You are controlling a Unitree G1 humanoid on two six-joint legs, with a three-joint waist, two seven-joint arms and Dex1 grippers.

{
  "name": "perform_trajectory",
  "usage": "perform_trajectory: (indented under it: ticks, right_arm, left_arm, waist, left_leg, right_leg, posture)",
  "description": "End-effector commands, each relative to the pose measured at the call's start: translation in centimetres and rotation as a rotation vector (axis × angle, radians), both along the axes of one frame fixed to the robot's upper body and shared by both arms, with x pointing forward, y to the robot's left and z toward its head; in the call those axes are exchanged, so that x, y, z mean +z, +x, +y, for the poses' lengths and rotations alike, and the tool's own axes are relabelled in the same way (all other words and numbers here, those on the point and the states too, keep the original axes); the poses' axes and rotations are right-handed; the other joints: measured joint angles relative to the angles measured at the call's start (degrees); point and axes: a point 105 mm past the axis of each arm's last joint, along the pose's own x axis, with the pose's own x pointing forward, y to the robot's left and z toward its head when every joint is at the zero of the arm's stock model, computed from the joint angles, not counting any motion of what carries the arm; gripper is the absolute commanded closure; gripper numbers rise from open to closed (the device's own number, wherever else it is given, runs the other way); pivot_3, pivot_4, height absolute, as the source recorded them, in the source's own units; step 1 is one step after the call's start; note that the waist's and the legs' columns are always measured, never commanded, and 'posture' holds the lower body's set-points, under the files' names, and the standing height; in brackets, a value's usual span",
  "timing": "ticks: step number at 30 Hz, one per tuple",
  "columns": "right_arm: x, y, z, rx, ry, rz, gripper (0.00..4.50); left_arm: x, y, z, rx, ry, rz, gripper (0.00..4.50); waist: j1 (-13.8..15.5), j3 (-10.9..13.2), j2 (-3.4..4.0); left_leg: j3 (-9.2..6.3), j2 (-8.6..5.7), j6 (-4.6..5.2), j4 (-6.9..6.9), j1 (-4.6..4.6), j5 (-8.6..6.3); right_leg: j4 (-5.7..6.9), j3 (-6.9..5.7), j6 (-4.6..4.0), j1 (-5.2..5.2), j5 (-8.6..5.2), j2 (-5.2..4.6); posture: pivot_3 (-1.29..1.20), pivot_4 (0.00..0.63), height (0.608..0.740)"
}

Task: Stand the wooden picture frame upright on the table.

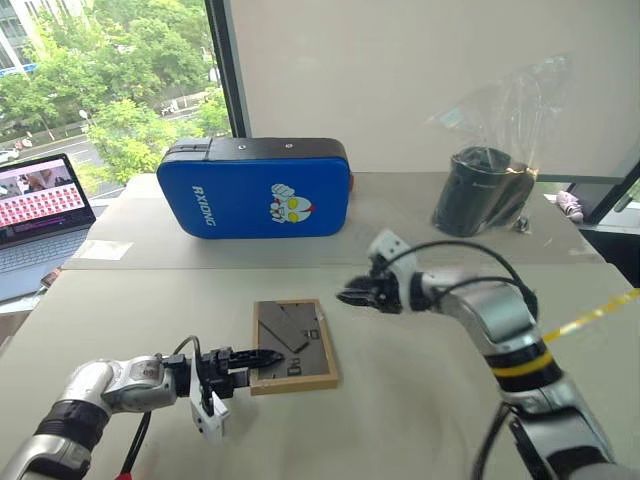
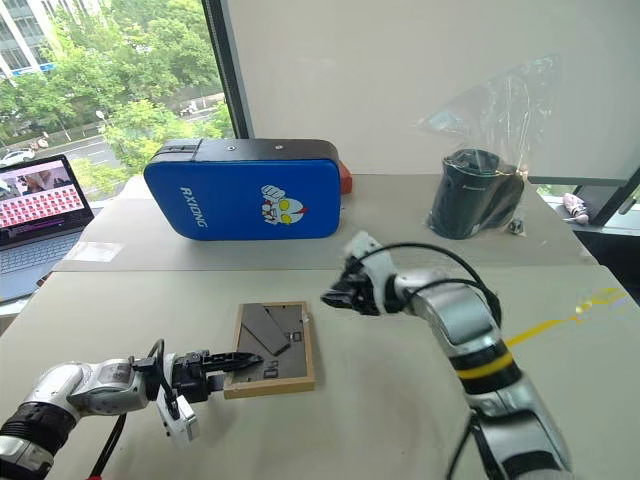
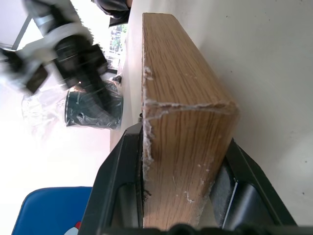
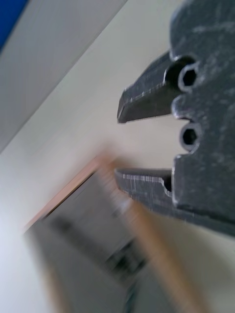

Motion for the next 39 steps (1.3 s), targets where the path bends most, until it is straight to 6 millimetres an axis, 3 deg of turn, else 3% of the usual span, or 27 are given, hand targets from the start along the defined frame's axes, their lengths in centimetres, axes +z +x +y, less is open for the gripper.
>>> perform_trajectory:
  ticks: [1,4,9,12,16,20,23,26,32,35,39]
  right_arm:
    - [0.1,-1.8,1.8,0.152,0.039,0.142,0.96]
    - [-1.3,-1.6,2.6,0.175,-0.002,0.193,0.04]
    - [-4.4,-1.8,3.7,0.224,-0.078,0.294,0.04]
    - [-4.8,-2.1,4.3,0.255,-0.069,0.331,0.04]
    - [-2.3,-4.7,6.1,0.416,0.065,0.390,0.04]
    - [0.3,-5.2,5.9,0.451,0.167,0.378,0.04]
    - [1.5,-4.4,4.9,0.406,0.213,0.356,0.04]
    - [1.5,-4.1,3.9,0.376,0.207,0.330,0.04]
    - [-1.1,-3.1,1.6,0.255,0.107,0.304,0.04]
    - [-2.4,-0.9,-2.6,0.037,0.078,0.301,0.04]
    - [-2.6,0.1,-7.4,-0.101,-0.026,0.111,0.04]
  left_arm:
    - [-2.2,-1.0,0.2,-0.005,0.079,0.068,3.29]
    - [-2.3,-1.1,0.1,-0.007,0.077,0.064,3.29]
    - [-2.2,-1.1,-0.1,-0.006,0.069,0.057,3.29]
    - [-2.1,-1.2,-0.3,-0.004,0.061,0.057,3.29]
    - [-2.2,-1.3,-0.4,-0.003,0.059,0.057,3.29]
    - [-2.2,-1.3,-0.5,0.002,0.058,0.059,3.29]
    - [-2.3,-1.3,-0.4,0.009,0.059,0.063,3.29]
    - [-2.3,-1.3,-0.5,0.012,0.054,0.065,3.29]
    - [-2.3,-1.2,-0.6,0.014,0.048,0.066,3.29]
    - [-2.3,-1.2,-0.7,0.011,0.045,0.068,3.29]
    - [-2.2,-1.1,-0.6,0.018,0.042,0.068,3.29]
  waist:
    - [0.2,0.0,0.00]
    - [0.2,0.0,0.00]
    - [-0.1,0.0,0.01]
    - [-0.1,0.0,0.01]
    - [-0.1,0.0,0.01]
    - [0.0,0.0,0.02]
    - [-0.1,0.0,0.04]
    - [-0.1,0.0,0.04]
    - [0.1,0.0,0.03]
    - [0.2,0.0,0.03]
    - [0.9,0.0,0.02]
  left_leg:
    - [0.00,0.00,0.00,0.00,-0.03,0.00]
    - [0.00,0.00,0.00,0.00,-0.06,0.00]
    - [0.00,0.00,0.00,0.00,-0.04,0.00]
    - [0.00,0.00,0.00,0.00,0.04,0.00]
    - [0.00,0.00,0.00,0.00,0.04,0.00]
    - [-0.01,0.00,0.00,0.00,-0.02,0.00]
    - [-0.01,0.00,0.00,0.00,-0.07,0.00]
    - [-0.01,0.00,0.00,0.00,-0.24,0.00]
    - [-0.01,0.00,0.00,0.00,-0.30,0.00]
    - [-0.01,0.00,0.00,0.00,-0.26,0.00]
    - [0.00,0.00,-0.03,0.00,-0.28,0.01]
  right_leg:
    - [-0.02,0.00,0.00,0.00,0.00,0.00]
    - [-0.04,0.00,0.00,-0.03,0.00,0.00]
    - [0.02,0.00,-0.01,-0.06,0.00,0.00]
    - [0.10,0.00,-0.01,-0.03,0.00,0.00]
    - [0.12,0.00,-0.01,-0.03,0.00,0.00]
    - [0.16,0.00,-0.02,-0.10,0.00,0.00]
    - [0.15,0.00,-0.02,-0.15,0.00,0.00]
    - [0.19,0.00,-0.02,-0.36,0.00,0.00]
    - [0.16,0.00,-0.02,-0.43,0.00,0.00]
    - [0.24,0.00,-0.02,-0.41,0.00,0.00]
    - [0.16,-0.01,-0.01,-0.38,0.00,0.00]
  posture:
    - [0.00,0.150,0.740]
    - [0.00,0.150,0.740]
    - [0.00,0.150,0.740]
    - [0.00,0.150,0.740]
    - [0.00,0.150,0.740]
    - [0.00,0.150,0.740]
    - [0.00,0.150,0.740]
    - [0.00,0.150,0.740]
    - [0.00,0.150,0.740]
    - [0.00,0.150,0.740]
    - [0.00,0.150,0.740]
